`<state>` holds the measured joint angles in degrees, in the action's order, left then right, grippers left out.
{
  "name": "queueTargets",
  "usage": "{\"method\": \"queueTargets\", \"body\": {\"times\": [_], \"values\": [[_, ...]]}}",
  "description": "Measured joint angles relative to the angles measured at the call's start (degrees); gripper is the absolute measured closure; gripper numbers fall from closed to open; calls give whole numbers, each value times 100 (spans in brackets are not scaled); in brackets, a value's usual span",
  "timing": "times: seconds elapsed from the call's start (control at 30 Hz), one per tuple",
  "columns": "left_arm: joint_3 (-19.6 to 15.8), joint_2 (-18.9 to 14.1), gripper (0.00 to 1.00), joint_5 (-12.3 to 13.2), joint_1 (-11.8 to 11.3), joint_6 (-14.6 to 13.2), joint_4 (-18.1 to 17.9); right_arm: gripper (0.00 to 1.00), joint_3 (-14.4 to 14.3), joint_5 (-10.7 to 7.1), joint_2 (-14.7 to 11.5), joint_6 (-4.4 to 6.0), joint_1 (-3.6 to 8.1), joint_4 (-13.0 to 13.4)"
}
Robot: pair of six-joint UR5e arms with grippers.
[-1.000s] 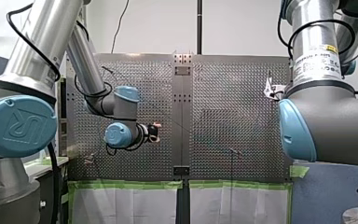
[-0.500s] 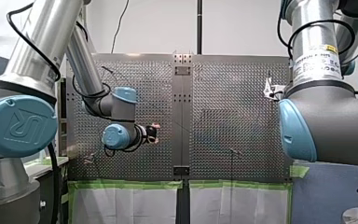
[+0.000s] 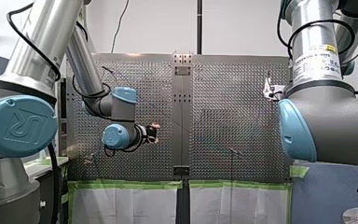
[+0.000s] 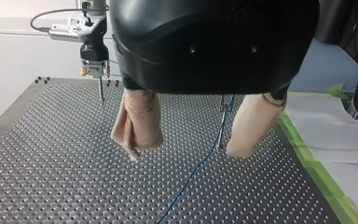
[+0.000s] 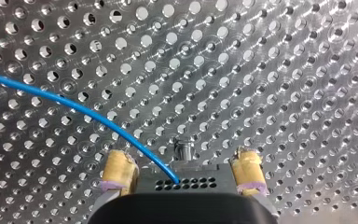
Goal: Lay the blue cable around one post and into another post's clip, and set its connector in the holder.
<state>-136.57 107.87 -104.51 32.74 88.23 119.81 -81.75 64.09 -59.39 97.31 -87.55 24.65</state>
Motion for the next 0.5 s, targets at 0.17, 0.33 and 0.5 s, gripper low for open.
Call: {"method": "queueTargets", "body": {"times": [0.17,0.33,0.5], "values": [[-1,0,0,4,-19,1,-2,0,1,-14,0,-15,0,5],[-1,0,0,4,-38,4,2,0,3,-40,0,-16,1,17],[0,0,0,-1,-44,38,-5,0,1,-44,0,-17,5,27]]}}
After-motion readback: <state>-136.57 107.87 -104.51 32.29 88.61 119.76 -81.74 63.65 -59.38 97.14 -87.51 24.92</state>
